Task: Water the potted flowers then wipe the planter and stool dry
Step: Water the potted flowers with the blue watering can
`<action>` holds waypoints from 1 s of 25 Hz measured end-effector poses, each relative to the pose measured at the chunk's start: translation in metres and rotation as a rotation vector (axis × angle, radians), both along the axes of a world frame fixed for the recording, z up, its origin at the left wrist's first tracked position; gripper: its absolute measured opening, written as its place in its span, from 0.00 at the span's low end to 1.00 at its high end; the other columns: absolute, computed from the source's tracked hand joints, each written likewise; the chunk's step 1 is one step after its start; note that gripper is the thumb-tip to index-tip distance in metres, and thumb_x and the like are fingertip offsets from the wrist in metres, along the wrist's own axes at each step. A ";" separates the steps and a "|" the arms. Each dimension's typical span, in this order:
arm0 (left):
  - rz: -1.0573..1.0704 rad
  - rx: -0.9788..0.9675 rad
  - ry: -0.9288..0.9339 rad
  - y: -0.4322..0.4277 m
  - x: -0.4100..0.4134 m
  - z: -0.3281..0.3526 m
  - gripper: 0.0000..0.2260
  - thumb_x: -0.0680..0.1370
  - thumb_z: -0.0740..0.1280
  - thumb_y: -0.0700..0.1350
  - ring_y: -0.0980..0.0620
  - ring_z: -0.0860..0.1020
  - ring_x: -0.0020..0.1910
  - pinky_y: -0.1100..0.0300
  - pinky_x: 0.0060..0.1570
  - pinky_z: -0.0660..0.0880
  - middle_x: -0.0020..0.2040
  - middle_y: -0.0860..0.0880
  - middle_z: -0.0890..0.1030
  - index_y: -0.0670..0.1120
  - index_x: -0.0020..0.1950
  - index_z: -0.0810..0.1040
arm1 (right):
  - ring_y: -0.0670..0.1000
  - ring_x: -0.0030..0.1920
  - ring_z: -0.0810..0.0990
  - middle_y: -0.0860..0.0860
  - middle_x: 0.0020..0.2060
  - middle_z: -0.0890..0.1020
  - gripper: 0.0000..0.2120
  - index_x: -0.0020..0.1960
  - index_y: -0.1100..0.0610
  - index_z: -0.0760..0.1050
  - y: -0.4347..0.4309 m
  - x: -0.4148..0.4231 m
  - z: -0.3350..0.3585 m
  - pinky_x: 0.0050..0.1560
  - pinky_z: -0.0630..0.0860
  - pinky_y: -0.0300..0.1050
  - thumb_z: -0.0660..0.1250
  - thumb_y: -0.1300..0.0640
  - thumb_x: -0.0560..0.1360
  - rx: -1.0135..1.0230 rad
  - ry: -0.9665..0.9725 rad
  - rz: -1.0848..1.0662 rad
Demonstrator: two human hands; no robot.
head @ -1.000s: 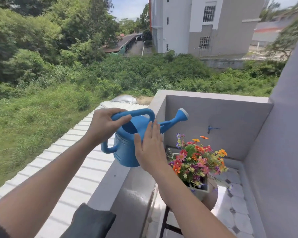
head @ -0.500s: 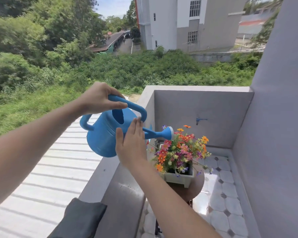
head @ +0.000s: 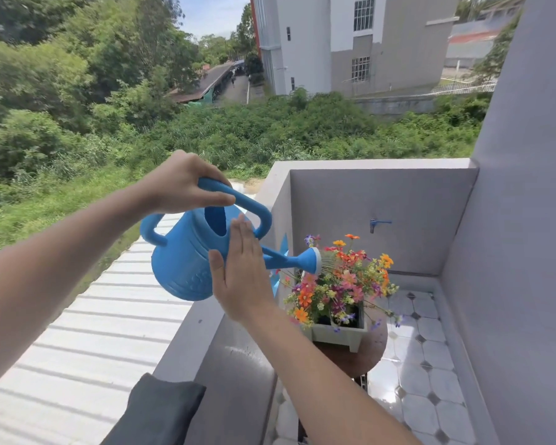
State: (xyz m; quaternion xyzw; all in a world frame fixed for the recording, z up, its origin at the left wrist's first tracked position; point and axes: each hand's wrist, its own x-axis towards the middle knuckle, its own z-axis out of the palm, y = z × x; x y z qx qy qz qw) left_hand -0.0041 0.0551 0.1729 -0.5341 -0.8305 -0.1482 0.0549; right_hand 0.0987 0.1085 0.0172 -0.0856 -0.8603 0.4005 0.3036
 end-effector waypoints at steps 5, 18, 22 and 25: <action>-0.010 -0.109 -0.023 -0.009 0.003 0.001 0.18 0.67 0.71 0.59 0.56 0.78 0.33 0.65 0.30 0.73 0.33 0.48 0.84 0.46 0.47 0.85 | 0.50 0.76 0.43 0.54 0.76 0.47 0.29 0.75 0.61 0.46 -0.022 0.001 -0.006 0.73 0.41 0.43 0.48 0.47 0.81 -0.090 -0.031 0.041; 0.051 -0.161 0.010 -0.005 0.011 0.020 0.10 0.71 0.72 0.54 0.64 0.73 0.25 0.73 0.25 0.68 0.30 0.52 0.81 0.50 0.46 0.85 | 0.49 0.75 0.43 0.54 0.76 0.49 0.27 0.75 0.60 0.47 -0.021 0.004 0.010 0.74 0.42 0.44 0.50 0.50 0.81 -0.208 -0.004 0.089; 0.037 -0.257 -0.019 -0.002 0.019 0.017 0.15 0.66 0.71 0.62 0.59 0.76 0.29 0.68 0.27 0.69 0.31 0.50 0.82 0.53 0.44 0.85 | 0.47 0.75 0.42 0.52 0.77 0.47 0.28 0.76 0.60 0.46 -0.034 0.015 0.004 0.75 0.42 0.45 0.49 0.49 0.81 -0.290 -0.022 0.095; 0.008 -0.277 -0.060 0.002 0.022 0.015 0.17 0.62 0.67 0.65 0.59 0.74 0.27 0.68 0.27 0.68 0.30 0.51 0.81 0.56 0.42 0.84 | 0.47 0.75 0.44 0.52 0.76 0.49 0.28 0.76 0.60 0.47 -0.037 0.027 0.003 0.75 0.43 0.45 0.49 0.48 0.81 -0.322 0.001 0.065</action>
